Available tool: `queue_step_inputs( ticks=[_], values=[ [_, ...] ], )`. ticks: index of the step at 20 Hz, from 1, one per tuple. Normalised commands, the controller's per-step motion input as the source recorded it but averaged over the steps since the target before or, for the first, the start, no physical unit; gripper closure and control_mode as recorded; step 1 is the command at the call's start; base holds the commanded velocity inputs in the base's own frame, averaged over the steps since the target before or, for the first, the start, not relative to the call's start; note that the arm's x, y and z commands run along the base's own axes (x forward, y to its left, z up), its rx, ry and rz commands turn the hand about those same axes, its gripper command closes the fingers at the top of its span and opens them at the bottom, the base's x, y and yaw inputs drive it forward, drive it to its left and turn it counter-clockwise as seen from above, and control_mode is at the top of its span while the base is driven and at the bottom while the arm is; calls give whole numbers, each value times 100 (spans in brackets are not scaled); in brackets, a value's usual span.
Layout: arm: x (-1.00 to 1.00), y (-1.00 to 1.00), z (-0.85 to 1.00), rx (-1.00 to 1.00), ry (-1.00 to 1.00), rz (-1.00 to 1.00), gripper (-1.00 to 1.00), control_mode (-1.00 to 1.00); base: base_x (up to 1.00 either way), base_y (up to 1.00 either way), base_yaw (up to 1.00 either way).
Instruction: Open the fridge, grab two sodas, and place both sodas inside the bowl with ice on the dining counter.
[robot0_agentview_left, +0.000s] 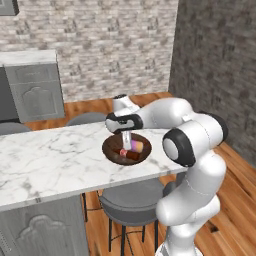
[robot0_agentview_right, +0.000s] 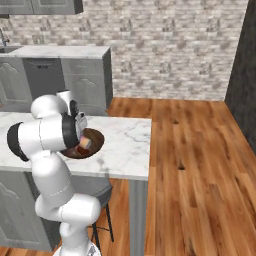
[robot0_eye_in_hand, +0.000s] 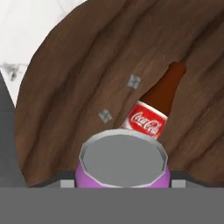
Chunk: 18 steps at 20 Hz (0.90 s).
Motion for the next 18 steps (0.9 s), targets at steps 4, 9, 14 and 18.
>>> queue_step_inputs(
  ticks=[4,9,14,18],
  values=[
    [18,0,-21,-1,5,12,100,-100,0,0,0],
    [12,0,-22,-1,4,12,100,-100,0,0,0],
    [4,0,-20,-1,3,11,-100,-100,0,0,0],
    [0,0,-2,0,0,9,-100,-100,0,0,0]
  ],
)
